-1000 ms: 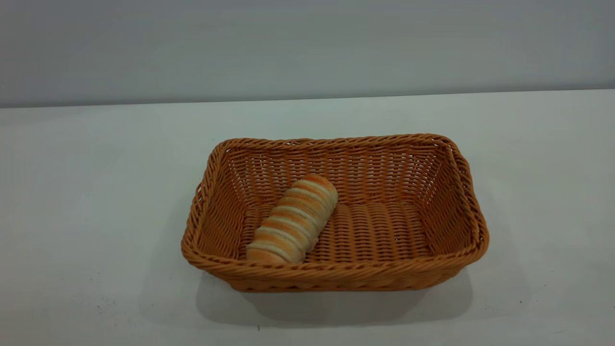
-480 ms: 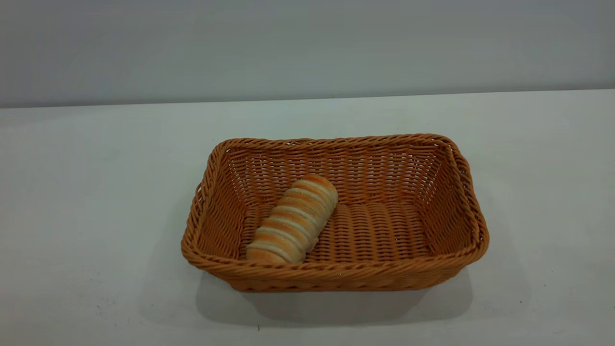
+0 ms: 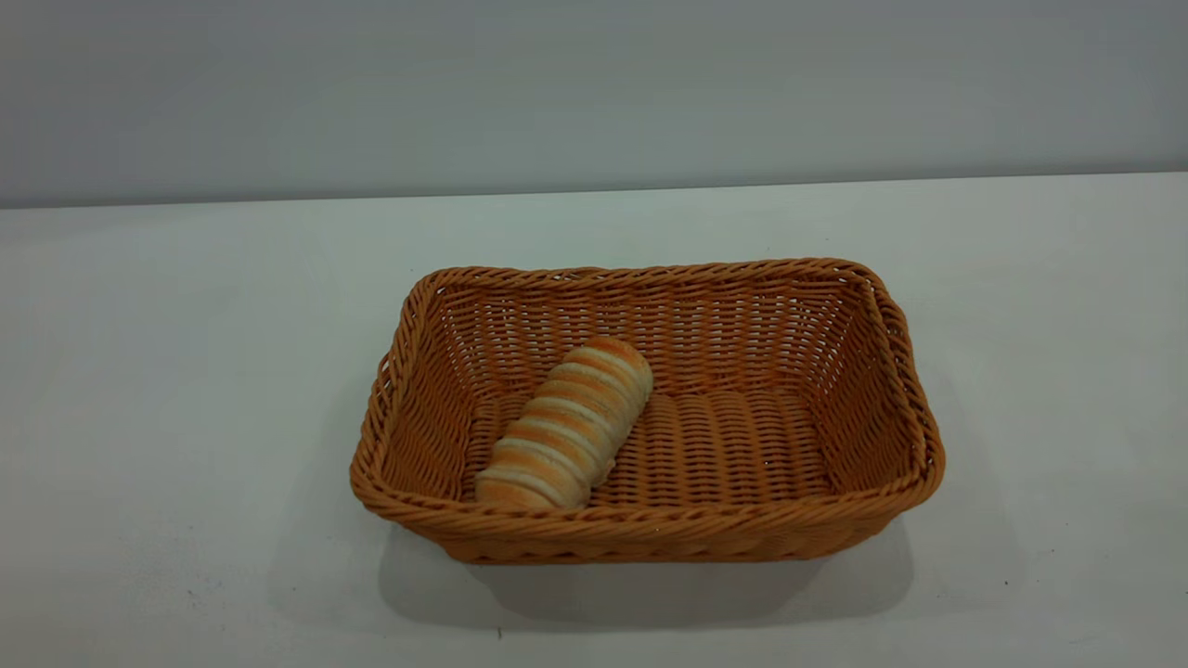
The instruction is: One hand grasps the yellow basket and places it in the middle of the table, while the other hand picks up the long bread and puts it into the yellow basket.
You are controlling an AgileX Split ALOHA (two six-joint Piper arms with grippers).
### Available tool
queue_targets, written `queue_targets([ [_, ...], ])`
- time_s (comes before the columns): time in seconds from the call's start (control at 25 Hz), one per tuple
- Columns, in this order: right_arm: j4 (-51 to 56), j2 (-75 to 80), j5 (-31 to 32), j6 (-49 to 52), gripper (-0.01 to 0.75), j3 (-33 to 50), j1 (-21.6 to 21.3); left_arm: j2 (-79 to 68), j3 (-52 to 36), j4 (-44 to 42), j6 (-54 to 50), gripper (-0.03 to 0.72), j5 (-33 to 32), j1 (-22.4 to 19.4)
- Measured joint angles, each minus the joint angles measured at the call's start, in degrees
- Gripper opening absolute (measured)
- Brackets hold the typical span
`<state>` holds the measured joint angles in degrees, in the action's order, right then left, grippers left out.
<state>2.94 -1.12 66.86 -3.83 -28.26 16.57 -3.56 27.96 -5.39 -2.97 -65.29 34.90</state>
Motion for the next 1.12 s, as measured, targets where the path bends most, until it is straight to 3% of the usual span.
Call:
queue_targets([
  [1.12, -0.2, 0.0, -2.1, -0.3, 0.501, 0.9, 0.0, 0.0, 0.0, 0.0, 0.0, 0.515, 0.0, 0.0],
])
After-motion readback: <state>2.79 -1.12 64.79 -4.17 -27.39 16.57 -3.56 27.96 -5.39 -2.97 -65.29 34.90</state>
